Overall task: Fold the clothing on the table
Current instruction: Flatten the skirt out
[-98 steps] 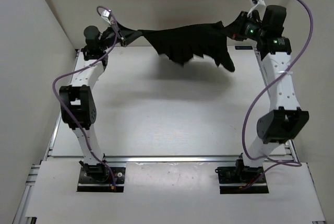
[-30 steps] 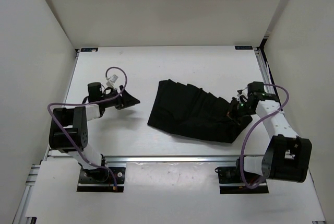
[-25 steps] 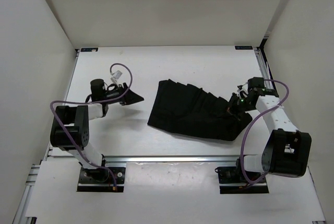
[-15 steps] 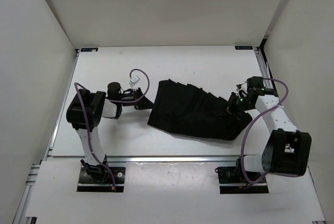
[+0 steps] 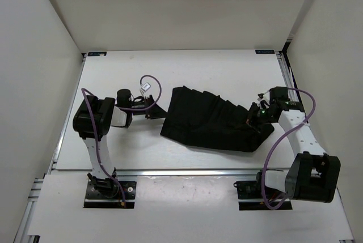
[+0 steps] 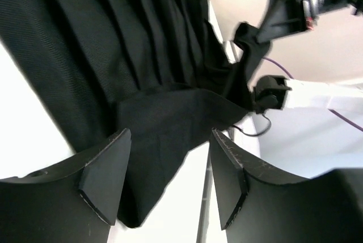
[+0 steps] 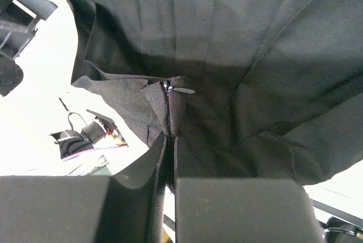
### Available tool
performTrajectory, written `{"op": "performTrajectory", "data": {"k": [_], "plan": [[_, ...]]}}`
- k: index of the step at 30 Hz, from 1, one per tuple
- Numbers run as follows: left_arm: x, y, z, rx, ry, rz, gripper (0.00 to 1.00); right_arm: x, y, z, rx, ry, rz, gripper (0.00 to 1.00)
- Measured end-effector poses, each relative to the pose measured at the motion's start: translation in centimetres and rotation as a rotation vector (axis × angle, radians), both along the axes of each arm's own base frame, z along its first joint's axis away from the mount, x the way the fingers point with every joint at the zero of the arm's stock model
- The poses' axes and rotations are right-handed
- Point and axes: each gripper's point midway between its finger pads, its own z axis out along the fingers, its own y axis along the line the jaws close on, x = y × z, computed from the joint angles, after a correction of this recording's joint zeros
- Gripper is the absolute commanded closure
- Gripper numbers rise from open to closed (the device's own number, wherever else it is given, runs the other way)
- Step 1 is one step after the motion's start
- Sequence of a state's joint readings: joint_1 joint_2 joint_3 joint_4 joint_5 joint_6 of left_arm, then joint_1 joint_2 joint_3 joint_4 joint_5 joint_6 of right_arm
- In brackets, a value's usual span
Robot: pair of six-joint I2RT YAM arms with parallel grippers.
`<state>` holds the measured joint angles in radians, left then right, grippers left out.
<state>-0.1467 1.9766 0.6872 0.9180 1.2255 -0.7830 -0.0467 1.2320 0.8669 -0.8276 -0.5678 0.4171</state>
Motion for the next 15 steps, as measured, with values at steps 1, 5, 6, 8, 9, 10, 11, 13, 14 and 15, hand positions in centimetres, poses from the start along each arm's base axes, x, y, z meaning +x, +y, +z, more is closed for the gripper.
{"op": "performTrajectory", "data": {"k": [1, 5, 6, 8, 9, 10, 11, 13, 14, 15], "plan": [[0.3, -0.1, -0.2, 0.011, -0.003, 0.007, 0.31, 0.0, 0.1, 0.1, 0.003, -0.002, 0.002, 0.99], [1.1, -0.1, -1.3, 0.063, 0.003, 0.044, 0.3, -0.1, 0.5, 0.3, 0.013, -0.009, 0.013, 1.0], [1.4, -0.2, -1.6, 0.079, 0.004, 0.055, 0.3, -0.1, 0.6, 0.5, 0.015, -0.014, 0.013, 1.0], [1.7, -0.2, -2.4, 0.116, 0.007, 0.072, 0.31, 0.0, 0.7, 0.7, 0.019, -0.027, 0.01, 1.0], [1.9, -0.3, -2.7, 0.133, 0.009, 0.076, 0.31, 0.0, 0.7, 0.9, 0.021, -0.034, 0.01, 1.0], [1.9, -0.5, -3.0, 0.15, 0.009, 0.078, 0.31, 0.0, 0.7, 1.0, 0.023, -0.04, 0.009, 1.0], [1.9, -0.7, -3.2, 0.162, 0.007, 0.075, 0.31, 0.0, 0.7, 1.2, 0.024, -0.045, 0.008, 1.0], [1.7, -1.1, -3.3, 0.17, 0.006, 0.069, 0.32, 0.0, 0.7, 1.3, 0.029, -0.055, 0.003, 0.99], [1.6, -1.2, -3.3, 0.166, 0.011, 0.068, 0.33, -0.1, 0.6, 1.4, 0.033, -0.056, 0.0, 1.0], [1.3, -1.4, -3.2, 0.159, 0.015, 0.066, 0.34, -0.2, 0.6, 1.3, 0.035, -0.053, -0.003, 1.0]]}}
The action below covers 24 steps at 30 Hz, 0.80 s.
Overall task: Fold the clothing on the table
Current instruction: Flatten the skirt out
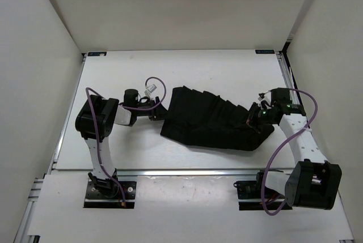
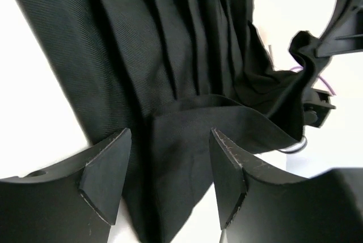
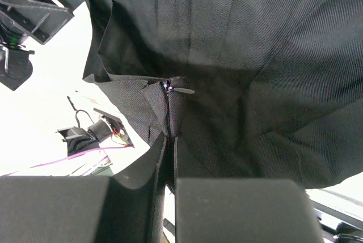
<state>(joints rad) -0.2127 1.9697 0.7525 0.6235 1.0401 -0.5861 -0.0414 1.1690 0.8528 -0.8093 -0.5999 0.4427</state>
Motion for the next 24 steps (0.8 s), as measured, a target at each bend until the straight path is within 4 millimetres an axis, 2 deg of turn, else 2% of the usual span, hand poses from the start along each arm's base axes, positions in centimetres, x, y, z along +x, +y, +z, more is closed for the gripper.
{"op": "performTrajectory", "data": {"k": [3, 5, 6, 8, 10, 13, 16, 18, 24], "plan": [[-0.6, 0.0, 0.2, -0.028, 0.014, 0.004, 0.39, -0.2, 0.0, -0.2, 0.004, 0.01, -0.004, 1.0], [-0.9, -0.1, 0.4, -0.041, 0.026, 0.001, 0.5, -0.3, -0.1, -0.3, 0.005, 0.013, -0.004, 1.0], [-1.0, -0.1, 0.5, -0.047, 0.028, 0.0, 0.55, -0.2, -0.1, -0.3, 0.005, 0.013, -0.005, 1.0], [-1.0, -0.1, 0.7, -0.057, 0.031, -0.001, 0.82, -0.2, -0.1, -0.3, 0.006, 0.012, -0.006, 1.0], [-1.0, -0.2, 0.9, -0.062, 0.03, -0.003, 0.86, -0.2, -0.1, -0.3, 0.006, 0.012, -0.006, 0.99], [-1.2, -0.4, 1.0, -0.068, 0.027, -0.015, 0.75, -0.2, -0.1, -0.3, 0.006, 0.013, -0.006, 1.0], [-1.5, -0.7, 1.1, -0.071, 0.033, -0.026, 0.74, -0.2, 0.0, -0.3, 0.006, 0.012, -0.001, 1.0], [-1.6, -0.7, 1.1, -0.072, 0.033, -0.03, 0.68, -0.2, 0.0, -0.3, 0.006, 0.012, -0.001, 1.0], [-1.9, -0.9, 1.2, -0.078, 0.044, -0.039, 0.65, -0.3, 0.0, -0.4, 0.006, 0.014, -0.002, 1.0]]}}
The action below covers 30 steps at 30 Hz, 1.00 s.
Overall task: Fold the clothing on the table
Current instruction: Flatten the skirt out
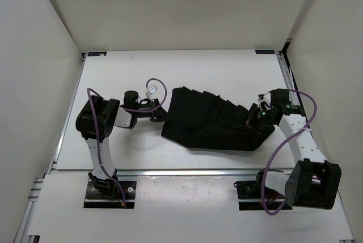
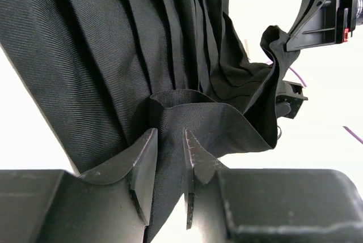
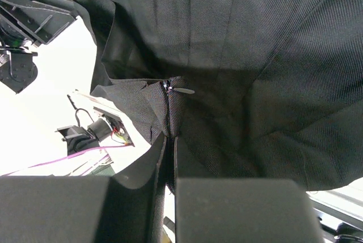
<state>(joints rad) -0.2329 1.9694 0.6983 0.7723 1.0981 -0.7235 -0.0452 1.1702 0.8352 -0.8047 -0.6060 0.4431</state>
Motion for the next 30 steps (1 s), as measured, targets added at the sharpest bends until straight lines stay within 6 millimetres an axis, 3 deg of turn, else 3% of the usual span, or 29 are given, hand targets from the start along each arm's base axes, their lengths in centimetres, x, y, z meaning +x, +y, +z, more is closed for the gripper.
{"op": "performTrajectory", "data": {"k": [15, 18, 19, 21, 26, 30], "plan": [[-1.6, -1.3, -1.3, 0.023, 0.029, -0.059, 0.64, -0.3, 0.1, -0.1, 0.005, 0.007, -0.014, 0.99], [-1.8, -1.3, -1.7, 0.027, 0.039, -0.061, 0.82, -0.4, 0.1, -0.2, 0.006, 0.008, -0.016, 1.0], [-1.8, -1.3, -1.8, 0.027, 0.046, -0.06, 0.96, -0.4, 0.1, -0.3, 0.006, 0.008, -0.016, 1.0], [-1.8, -1.4, -1.6, 0.019, 0.056, -0.057, 1.0, -0.4, 0.1, -0.4, 0.007, 0.008, -0.016, 1.0], [-0.8, -1.5, 1.1, -0.052, 0.049, -0.029, 1.0, -0.2, 0.1, -0.1, 0.009, -0.007, -0.021, 1.0], [0.5, -0.5, 5.7, -0.091, -0.024, 0.013, 1.0, 0.5, 0.0, 0.5, 0.025, -0.038, -0.042, 1.0]]}}
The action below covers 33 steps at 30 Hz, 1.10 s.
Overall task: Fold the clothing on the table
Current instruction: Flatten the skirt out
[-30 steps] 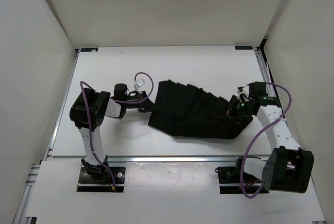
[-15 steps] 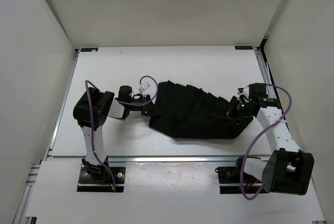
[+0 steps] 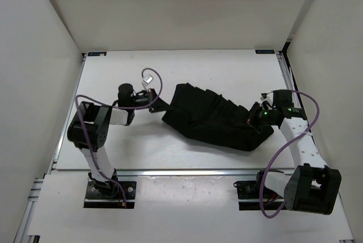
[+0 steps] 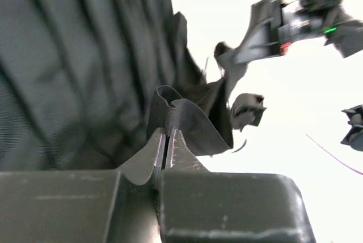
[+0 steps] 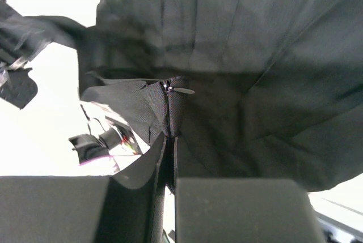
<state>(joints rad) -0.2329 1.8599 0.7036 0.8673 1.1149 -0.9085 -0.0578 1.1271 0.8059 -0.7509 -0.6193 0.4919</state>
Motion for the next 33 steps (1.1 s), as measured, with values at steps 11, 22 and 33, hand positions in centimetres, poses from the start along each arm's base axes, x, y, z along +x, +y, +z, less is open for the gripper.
{"op": "performTrajectory", "data": {"k": [11, 22, 33], "plan": [[9.0, 7.4, 14.3, -0.137, -0.229, 0.212, 1.0, 10.9, -0.4, 7.1, 0.054, -0.194, 0.023, 1.0], [8.7, 8.2, 19.7, -0.211, -0.25, 0.221, 1.0, 18.2, 0.4, 15.2, -0.053, -0.493, 0.118, 1.0], [-6.1, 6.2, 19.5, -0.277, -0.121, 0.061, 1.0, 2.4, 6.7, 13.1, -0.072, -0.581, 0.428, 1.0]]}}
